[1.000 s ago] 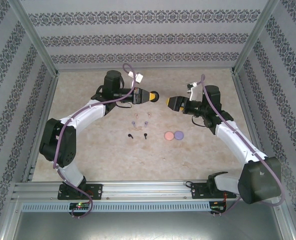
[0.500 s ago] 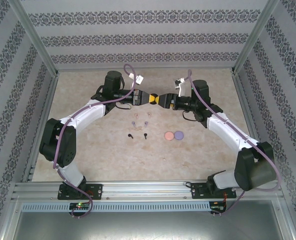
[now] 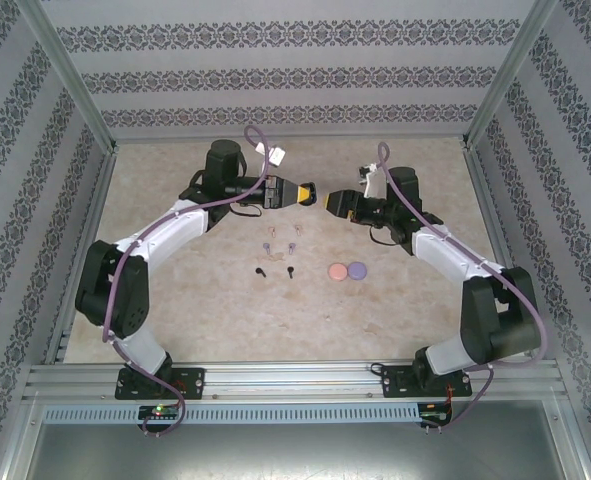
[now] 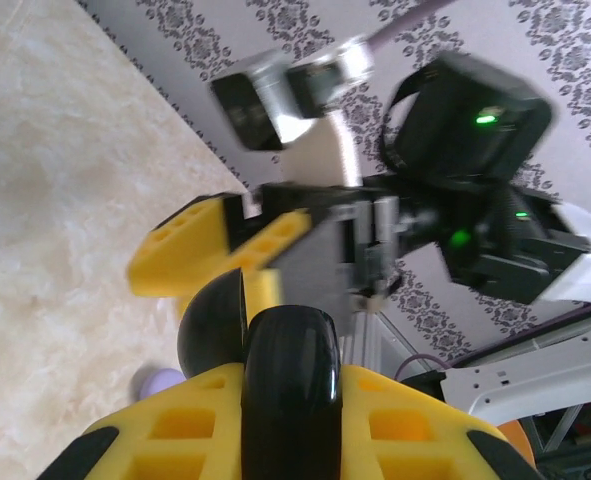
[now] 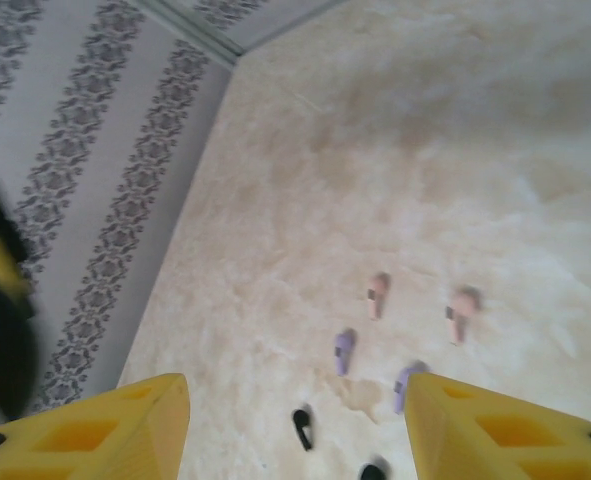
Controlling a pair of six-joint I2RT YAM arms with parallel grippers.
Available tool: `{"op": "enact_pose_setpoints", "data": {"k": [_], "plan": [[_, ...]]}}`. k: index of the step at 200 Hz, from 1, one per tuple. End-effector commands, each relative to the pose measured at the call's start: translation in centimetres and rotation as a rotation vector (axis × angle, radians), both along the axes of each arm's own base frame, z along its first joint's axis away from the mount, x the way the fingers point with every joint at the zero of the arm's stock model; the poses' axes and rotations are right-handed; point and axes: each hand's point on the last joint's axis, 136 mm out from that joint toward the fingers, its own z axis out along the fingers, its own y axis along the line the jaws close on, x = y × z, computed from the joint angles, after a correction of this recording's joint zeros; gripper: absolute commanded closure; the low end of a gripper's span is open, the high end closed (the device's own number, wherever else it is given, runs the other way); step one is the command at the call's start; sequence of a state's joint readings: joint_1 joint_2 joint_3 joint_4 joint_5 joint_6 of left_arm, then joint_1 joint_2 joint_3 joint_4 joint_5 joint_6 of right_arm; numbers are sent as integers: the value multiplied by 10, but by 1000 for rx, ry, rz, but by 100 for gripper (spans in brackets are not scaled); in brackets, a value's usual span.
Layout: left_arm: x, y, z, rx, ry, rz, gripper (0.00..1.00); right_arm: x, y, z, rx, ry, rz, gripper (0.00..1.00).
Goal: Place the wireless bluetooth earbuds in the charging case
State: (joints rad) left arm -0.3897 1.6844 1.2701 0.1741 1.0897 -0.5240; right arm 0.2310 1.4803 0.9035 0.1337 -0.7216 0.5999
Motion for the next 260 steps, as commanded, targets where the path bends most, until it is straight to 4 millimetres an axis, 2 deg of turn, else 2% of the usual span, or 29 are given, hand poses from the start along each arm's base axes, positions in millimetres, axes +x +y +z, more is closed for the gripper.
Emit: {"op": "enact_pose_setpoints", "data": {"k": [1, 66, 93, 177, 260], "plan": [[-12, -1, 28, -50, -86, -31, 100, -2, 0, 5, 18, -12, -1, 41], [-10, -3, 18, -53, -60, -40, 100, -38, 12, 64, 90, -143, 106, 41], [-10, -4, 14, -47, -53, -43, 100, -43, 17, 76, 93, -172, 133, 41], [-12, -6, 11, -43, -45, -48, 100, -33, 33, 86, 90, -186, 158, 49], [-16, -10, 13, -43, -52, -61, 100, -19, 35, 72, 73, -155, 138, 57]]}}
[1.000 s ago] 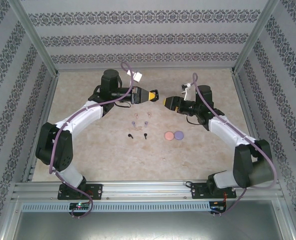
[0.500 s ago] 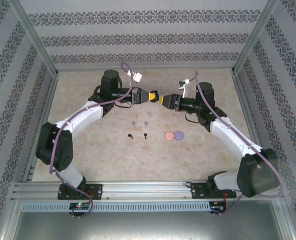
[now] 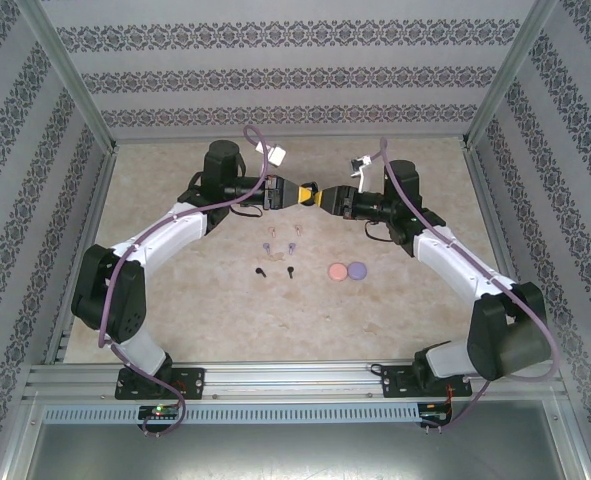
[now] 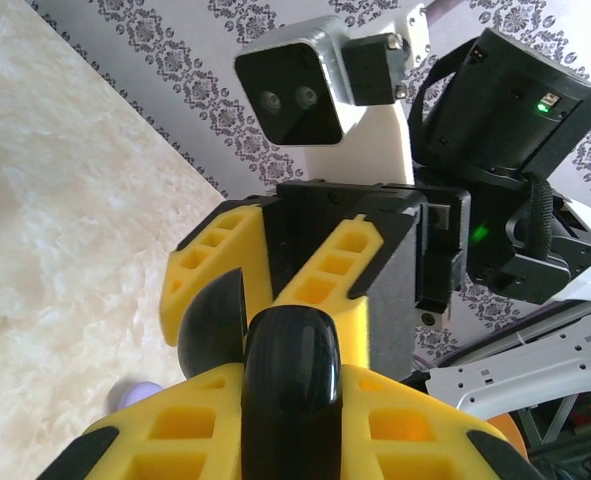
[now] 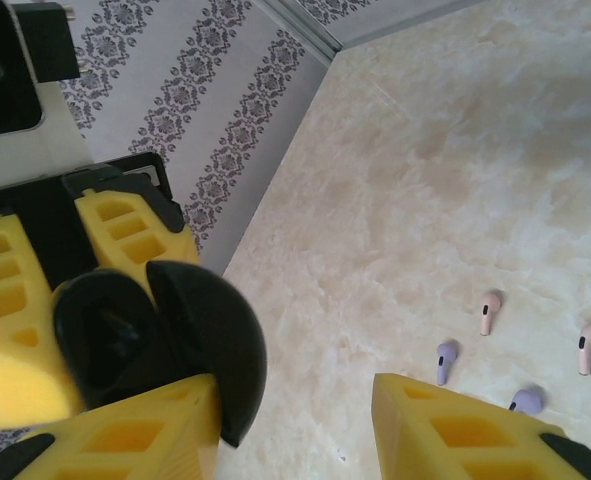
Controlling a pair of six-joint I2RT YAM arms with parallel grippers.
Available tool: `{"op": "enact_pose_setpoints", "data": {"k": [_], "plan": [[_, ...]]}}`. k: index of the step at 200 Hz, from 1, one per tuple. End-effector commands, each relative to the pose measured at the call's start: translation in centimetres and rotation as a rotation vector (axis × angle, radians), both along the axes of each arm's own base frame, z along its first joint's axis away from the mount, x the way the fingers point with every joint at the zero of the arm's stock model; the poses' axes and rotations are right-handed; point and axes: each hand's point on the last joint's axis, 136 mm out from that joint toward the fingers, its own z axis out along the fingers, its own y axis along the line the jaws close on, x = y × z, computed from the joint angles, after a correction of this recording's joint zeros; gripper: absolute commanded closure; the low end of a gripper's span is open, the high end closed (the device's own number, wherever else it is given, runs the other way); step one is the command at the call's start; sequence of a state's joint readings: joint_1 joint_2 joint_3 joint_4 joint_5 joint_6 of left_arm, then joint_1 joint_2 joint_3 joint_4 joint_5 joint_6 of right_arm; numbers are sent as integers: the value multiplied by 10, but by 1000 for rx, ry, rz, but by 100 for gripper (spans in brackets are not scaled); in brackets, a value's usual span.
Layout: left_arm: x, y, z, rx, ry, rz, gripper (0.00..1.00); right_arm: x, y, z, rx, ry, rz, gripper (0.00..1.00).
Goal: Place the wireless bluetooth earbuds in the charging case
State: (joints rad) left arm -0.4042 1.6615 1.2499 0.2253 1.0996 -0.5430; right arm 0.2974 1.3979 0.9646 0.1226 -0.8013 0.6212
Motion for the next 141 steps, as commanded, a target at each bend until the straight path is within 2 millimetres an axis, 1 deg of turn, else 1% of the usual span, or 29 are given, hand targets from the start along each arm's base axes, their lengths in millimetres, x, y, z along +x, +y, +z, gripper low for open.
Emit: {"op": "enact_pose_setpoints", "data": {"k": [1, 36, 57, 91, 110, 126, 135, 141], "plan": [[-7, -6, 3, -17, -24, -41, 100, 7, 3, 13, -2, -54, 3, 57], [-8, -8, -1, -14, -18, -46, 100, 11, 4, 16, -1, -59, 0, 59], [-9, -9, -2, -12, -17, -48, 100, 13, 4, 14, -4, -53, -2, 64], [-8, -10, -4, -9, -11, -50, 100, 14, 2, 14, -7, -52, -8, 82], [-8, -11, -7, -3, -7, -53, 100, 14, 2, 15, -7, -55, -8, 87], [-8, -12, -10, 2, 2, -55, 100, 14, 2, 17, -10, -58, -8, 94], [-8, -12, -13, 6, 9, -55, 100, 14, 2, 17, -12, -58, -6, 100], [-8, -12, -15, 10, 13, -53, 100, 14, 2, 18, -13, -58, -4, 100]]}}
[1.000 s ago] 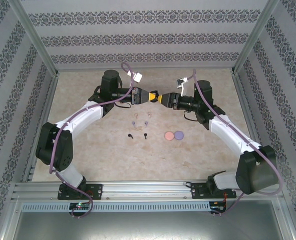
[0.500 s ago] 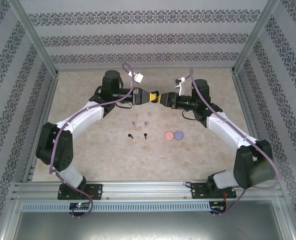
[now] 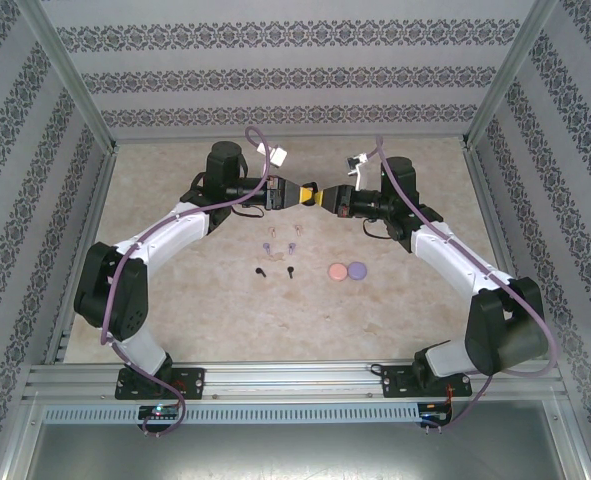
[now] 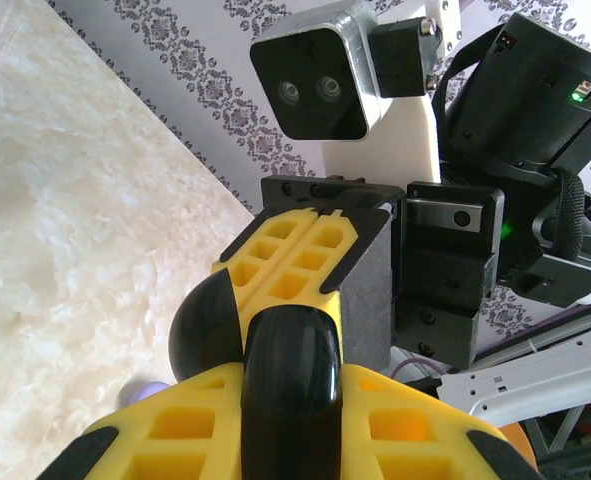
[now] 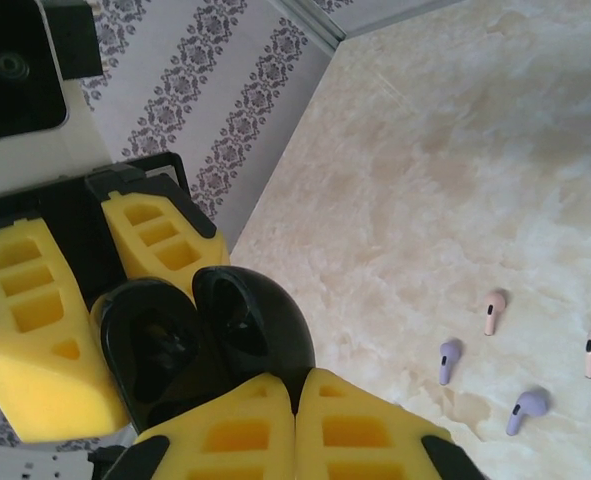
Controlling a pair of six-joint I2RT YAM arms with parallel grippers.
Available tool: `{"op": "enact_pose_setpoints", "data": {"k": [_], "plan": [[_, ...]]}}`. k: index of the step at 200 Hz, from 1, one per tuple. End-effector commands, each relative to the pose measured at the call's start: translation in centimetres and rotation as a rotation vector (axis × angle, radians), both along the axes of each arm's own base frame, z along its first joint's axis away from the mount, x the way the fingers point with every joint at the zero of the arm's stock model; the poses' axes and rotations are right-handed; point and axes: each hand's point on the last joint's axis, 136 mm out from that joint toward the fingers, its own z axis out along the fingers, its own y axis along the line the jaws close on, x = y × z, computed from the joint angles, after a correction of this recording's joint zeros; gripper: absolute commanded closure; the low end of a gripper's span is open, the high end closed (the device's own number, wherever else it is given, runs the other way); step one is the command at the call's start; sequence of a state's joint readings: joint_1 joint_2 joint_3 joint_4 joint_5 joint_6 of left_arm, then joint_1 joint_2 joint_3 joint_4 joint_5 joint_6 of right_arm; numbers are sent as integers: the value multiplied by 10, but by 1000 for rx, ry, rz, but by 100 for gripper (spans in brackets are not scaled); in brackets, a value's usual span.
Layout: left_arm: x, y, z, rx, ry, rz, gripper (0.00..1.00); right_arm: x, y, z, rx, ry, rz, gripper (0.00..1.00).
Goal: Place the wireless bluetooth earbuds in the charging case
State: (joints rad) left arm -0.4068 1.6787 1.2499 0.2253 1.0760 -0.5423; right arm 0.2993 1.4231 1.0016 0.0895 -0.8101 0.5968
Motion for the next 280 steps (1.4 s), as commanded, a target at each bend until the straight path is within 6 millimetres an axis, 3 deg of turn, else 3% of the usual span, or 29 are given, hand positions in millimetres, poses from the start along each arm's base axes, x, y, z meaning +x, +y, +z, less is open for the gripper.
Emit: {"op": "enact_pose_setpoints", "data": {"k": [1, 31, 73, 108, 154, 183, 246, 280], "plan": [[-14, -11, -7, -4, 1, -73, 100, 10, -1, 17, 0, -58, -22, 100], [-12, -11, -14, 16, 16, -59, 98, 9, 1, 18, -6, -56, -13, 100], [-3, -4, -21, 95, -10, 14, 40, 10, -2, 10, -75, -46, -28, 100], [2, 14, -10, 165, -59, 39, 20, 10, -10, -1, -186, -59, -29, 100], [-2, 33, -5, 285, -101, -21, 12, 7, -23, -10, -370, -132, 7, 100], [-8, 35, -13, 364, -78, -103, 10, -1, -26, -16, -467, -178, 83, 100], [-13, 34, -37, 435, -1, -244, 17, -13, -8, -34, -596, -180, 220, 100], [-19, 31, -41, 419, 12, -279, 20, -15, 4, -36, -614, -187, 253, 100]]}}
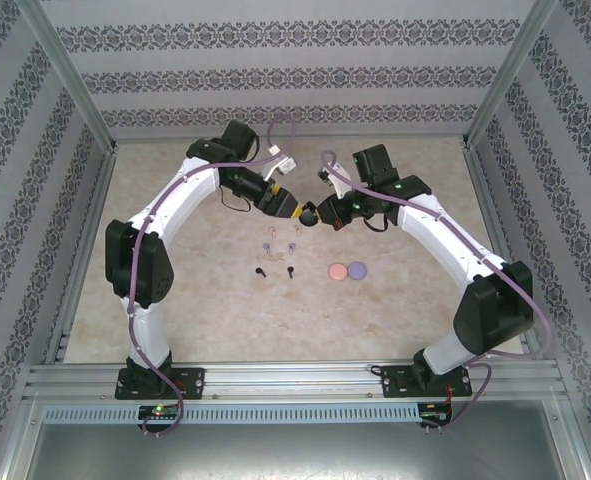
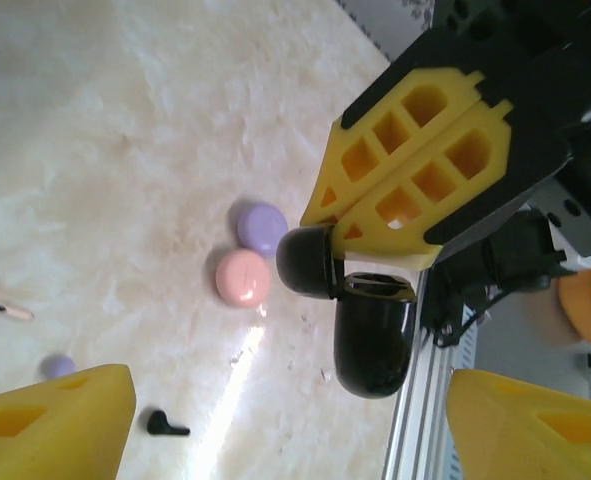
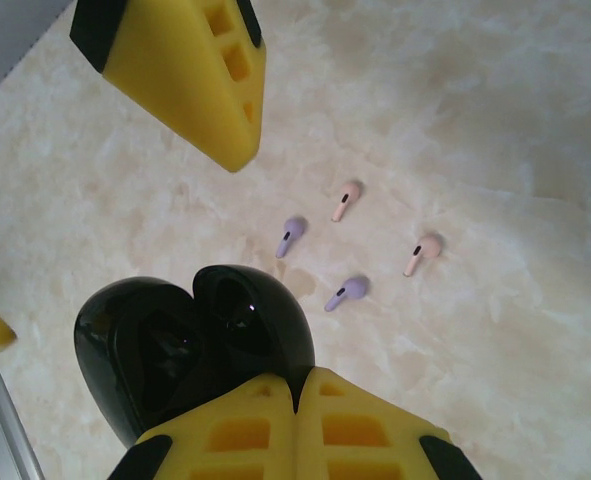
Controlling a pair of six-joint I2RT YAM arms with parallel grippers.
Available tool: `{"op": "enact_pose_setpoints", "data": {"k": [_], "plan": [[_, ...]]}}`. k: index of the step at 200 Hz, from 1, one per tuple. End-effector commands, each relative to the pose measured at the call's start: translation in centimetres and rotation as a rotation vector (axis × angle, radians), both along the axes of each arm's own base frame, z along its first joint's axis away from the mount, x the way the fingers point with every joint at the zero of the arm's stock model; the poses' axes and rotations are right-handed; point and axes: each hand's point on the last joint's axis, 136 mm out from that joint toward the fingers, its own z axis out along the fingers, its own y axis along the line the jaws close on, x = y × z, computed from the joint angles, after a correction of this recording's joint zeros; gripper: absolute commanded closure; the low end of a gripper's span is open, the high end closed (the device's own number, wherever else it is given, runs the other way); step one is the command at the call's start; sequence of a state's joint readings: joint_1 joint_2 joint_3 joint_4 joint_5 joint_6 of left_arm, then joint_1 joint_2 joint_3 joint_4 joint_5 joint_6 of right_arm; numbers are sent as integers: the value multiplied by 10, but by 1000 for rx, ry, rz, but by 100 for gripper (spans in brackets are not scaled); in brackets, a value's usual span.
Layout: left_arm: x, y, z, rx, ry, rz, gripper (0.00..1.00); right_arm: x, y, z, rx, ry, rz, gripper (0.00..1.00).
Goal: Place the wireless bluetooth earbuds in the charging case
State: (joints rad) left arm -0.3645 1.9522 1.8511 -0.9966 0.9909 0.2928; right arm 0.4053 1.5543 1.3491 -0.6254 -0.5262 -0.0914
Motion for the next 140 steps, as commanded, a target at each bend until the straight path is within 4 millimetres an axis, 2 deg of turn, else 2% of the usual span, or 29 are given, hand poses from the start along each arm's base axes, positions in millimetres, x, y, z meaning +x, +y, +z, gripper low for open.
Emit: {"op": "enact_pose_setpoints", "data": {"k": [1, 82, 140], "plan": [[-16, 0, 12, -23, 2, -66, 20, -1, 4, 6, -39, -30, 37, 100], [-28, -14, -2, -44, 57, -127, 26, 1, 21, 10, -35, -38, 61, 100], [-31, -18, -4, -64, 73, -143, 39, 1, 24, 8, -41, -37, 61, 100]]}}
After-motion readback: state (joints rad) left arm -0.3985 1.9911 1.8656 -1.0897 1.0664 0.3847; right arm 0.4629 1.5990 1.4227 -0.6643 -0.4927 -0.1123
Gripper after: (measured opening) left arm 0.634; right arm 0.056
